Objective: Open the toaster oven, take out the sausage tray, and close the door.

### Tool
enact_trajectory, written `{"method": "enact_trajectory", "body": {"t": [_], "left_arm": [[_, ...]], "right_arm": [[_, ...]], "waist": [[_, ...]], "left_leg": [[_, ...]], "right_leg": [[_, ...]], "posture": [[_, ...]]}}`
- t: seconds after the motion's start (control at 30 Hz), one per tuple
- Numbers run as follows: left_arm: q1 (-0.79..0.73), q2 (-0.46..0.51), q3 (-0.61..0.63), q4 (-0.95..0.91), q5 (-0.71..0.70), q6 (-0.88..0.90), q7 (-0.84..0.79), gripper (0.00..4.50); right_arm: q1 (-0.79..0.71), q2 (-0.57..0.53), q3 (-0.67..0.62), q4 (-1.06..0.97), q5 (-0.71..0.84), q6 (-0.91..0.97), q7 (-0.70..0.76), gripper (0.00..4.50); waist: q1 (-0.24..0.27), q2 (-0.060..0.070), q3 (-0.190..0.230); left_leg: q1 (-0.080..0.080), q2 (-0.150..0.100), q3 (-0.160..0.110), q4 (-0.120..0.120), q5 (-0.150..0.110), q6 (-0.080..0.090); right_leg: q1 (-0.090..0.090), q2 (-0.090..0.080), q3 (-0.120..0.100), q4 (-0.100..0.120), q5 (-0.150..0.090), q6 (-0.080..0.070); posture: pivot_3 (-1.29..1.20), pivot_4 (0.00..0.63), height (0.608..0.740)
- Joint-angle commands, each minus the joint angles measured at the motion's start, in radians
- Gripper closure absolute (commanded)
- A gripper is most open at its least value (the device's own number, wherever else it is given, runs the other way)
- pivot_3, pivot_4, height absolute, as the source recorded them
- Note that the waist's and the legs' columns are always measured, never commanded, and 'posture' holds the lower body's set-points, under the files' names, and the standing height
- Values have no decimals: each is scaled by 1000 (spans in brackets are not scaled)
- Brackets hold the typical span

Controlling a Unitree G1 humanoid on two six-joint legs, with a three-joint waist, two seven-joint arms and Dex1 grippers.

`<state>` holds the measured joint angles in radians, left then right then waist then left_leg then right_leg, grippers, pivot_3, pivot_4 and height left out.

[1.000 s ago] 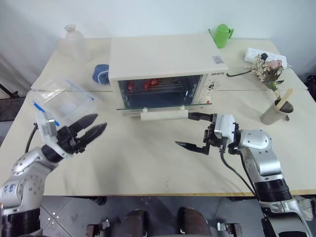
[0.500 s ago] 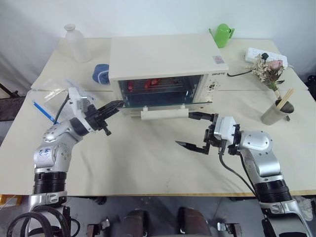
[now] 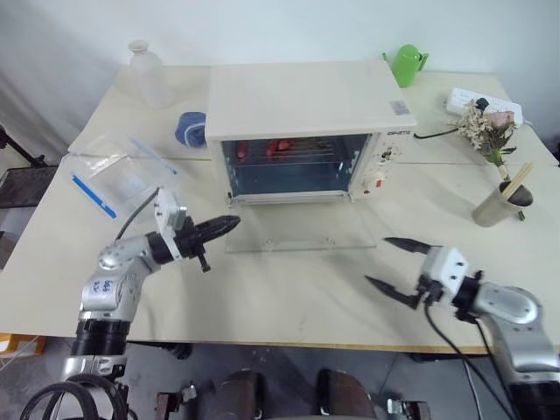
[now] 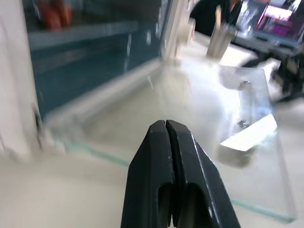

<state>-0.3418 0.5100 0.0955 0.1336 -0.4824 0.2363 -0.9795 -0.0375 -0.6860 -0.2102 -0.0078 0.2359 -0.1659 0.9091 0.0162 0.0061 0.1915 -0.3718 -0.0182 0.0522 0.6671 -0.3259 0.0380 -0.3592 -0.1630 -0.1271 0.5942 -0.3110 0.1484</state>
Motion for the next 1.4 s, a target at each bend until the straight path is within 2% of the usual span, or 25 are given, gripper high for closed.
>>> {"method": "enact_trajectory", "body": {"t": [0.03,0.17,0.23,0.37,0.5,0.67,0.87,1.03,1.13,1.4], "left_arm": [[32,-14,4,-41,18,-45,14,4472],[92,-19,4,-52,48,-91,26,4472],[107,-26,16,-57,42,-105,36,4472],[148,-32,50,-90,9,-119,40,4472],[214,-42,118,-192,-53,-100,87,3583],[303,-45,180,-326,-107,-67,138,2009],[368,-66,213,-419,-130,-54,213,121],[376,-86,208,-442,-128,-56,250,32],[340,-81,200,-426,-118,-56,260,0],[217,-55,177,-348,-127,-18,224,0]], "right_arm": [[-72,-15,-15,-27,-31,-24,-58,0],[-209,10,83,-36,-177,-79,-142,0],[-280,59,146,-48,-269,-6,-234,0],[-397,149,271,-58,-334,35,-260,0],[-557,243,421,72,-536,-31,-383,0],[-730,322,520,278,-723,-42,-562,0],[-885,374,595,493,-858,26,-669,0],[-992,411,654,678,-929,43,-748,0],[-1026,433,670,750,-939,5,-803,602],[-1055,440,686,811,-946,-19,-851,3408]], "waist": [[-8,0,0],[-19,0,0],[-19,0,0],[-19,0,0],[-23,0,0],[-23,0,0],[-32,0,0],[-50,0,0],[-54,0,0],[-57,0,0]], "left_leg": [[1,1,1,0,0,0],[2,2,1,0,1,-1],[2,2,1,0,1,-1],[1,2,0,0,1,-1],[-1,1,0,0,1,-1],[-1,0,-3,0,1,-2],[-1,0,-5,0,1,-2],[-2,0,-4,-1,1,-2],[-2,0,-4,-1,1,-3],[-4,0,-4,-1,2,-3]], "right_leg": [[0,0,0,1,0,0],[-1,1,2,2,0,-1],[-1,0,1,3,0,-1],[-2,0,1,4,0,-1],[-4,-1,1,4,0,-1],[-5,-1,0,9,0,-1],[-7,-2,0,13,0,-1],[-8,-1,0,14,0,-1],[-10,-1,0,16,-1,-1],[-12,-1,1,17,-1,-2]], "posture": [[0,150,740],[0,150,740],[0,150,740],[0,150,740],[0,150,740],[0,150,740],[0,150,740],[0,150,740],[0,150,740],[0,150,740]]}}
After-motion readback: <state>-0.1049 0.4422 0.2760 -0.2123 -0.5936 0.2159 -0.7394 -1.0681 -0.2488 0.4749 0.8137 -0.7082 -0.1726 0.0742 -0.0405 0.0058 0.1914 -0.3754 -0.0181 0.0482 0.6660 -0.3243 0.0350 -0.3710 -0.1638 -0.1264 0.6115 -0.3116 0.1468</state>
